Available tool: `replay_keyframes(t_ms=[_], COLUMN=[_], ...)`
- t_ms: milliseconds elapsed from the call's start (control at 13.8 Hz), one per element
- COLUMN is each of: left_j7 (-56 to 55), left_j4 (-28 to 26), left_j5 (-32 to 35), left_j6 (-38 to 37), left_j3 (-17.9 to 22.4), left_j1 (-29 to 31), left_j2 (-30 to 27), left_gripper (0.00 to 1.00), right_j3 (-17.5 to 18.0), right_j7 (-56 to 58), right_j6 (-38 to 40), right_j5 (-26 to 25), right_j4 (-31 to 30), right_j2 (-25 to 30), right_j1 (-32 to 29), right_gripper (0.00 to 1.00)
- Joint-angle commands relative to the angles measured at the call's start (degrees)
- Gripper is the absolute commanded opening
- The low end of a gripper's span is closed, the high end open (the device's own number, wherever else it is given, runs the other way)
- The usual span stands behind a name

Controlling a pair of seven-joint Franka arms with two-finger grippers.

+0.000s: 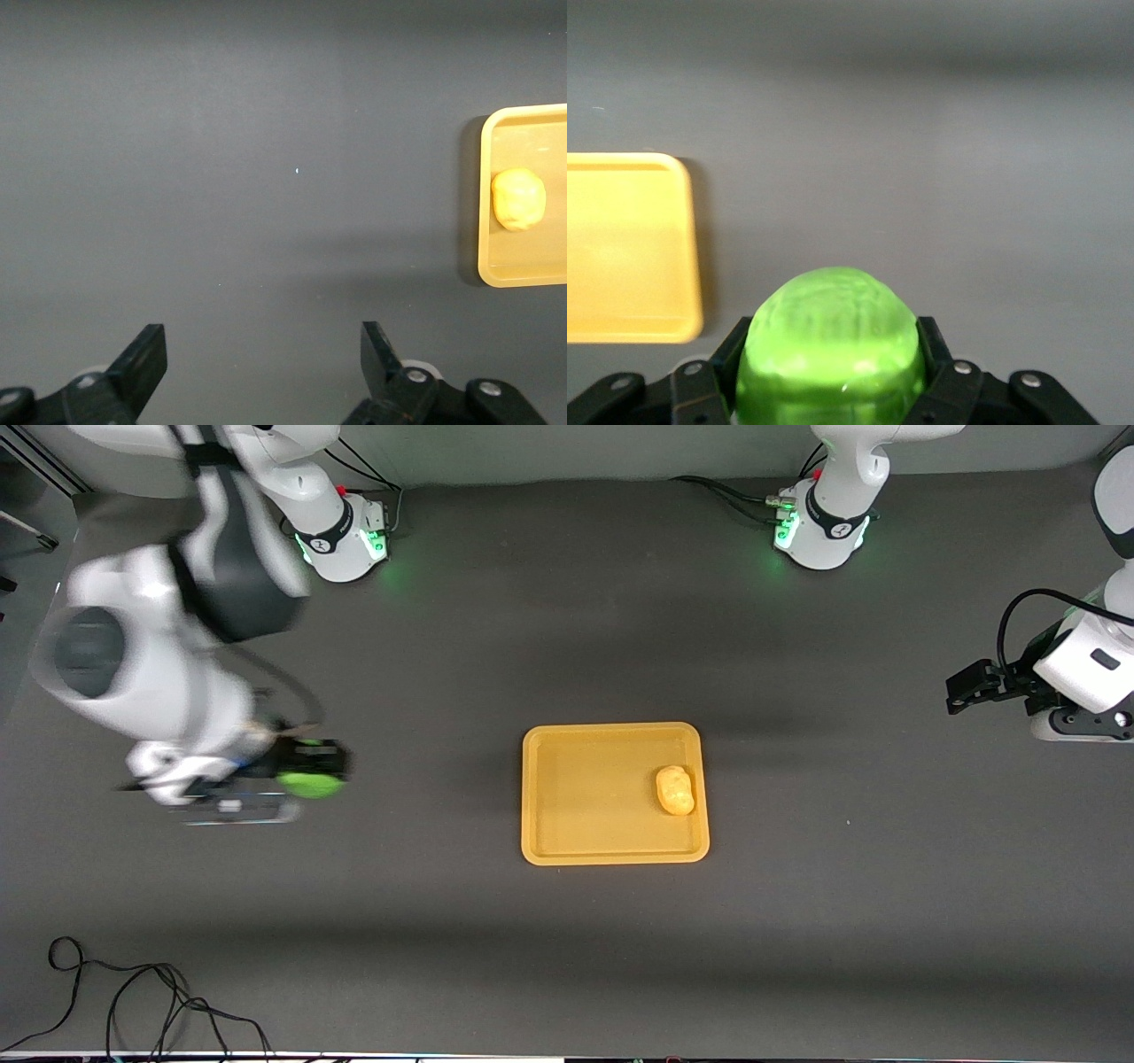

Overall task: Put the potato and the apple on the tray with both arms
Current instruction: 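Carry the apple with the right gripper over the tray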

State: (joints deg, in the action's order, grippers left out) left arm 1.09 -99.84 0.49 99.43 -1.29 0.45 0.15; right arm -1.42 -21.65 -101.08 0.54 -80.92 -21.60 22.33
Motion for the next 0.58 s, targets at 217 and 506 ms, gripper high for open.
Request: replay_keyframes(t_ms=[217, 506], left_j7=[2.3, 2.4], left_j4=[0.2, 0.4], left_j5=[-0.8, -0.9], left_j6=[-0.3, -0.5], left_j3=[-0.2, -0.2], left_j1=[1.0, 1.0], left_j2=[0.1, 0.5], left_gripper=[0.99, 0.99], right_j3=[2.2, 6.0], right_j7=[-21.9, -26.6], right_j6=[1.8, -2.3], right_j5=[0.3, 0.1], right_j4=[24.2, 26.5], right_j2=[-19.8, -24.7], right_j1=[12.6, 16.2], right_gripper=[0.36, 0.36])
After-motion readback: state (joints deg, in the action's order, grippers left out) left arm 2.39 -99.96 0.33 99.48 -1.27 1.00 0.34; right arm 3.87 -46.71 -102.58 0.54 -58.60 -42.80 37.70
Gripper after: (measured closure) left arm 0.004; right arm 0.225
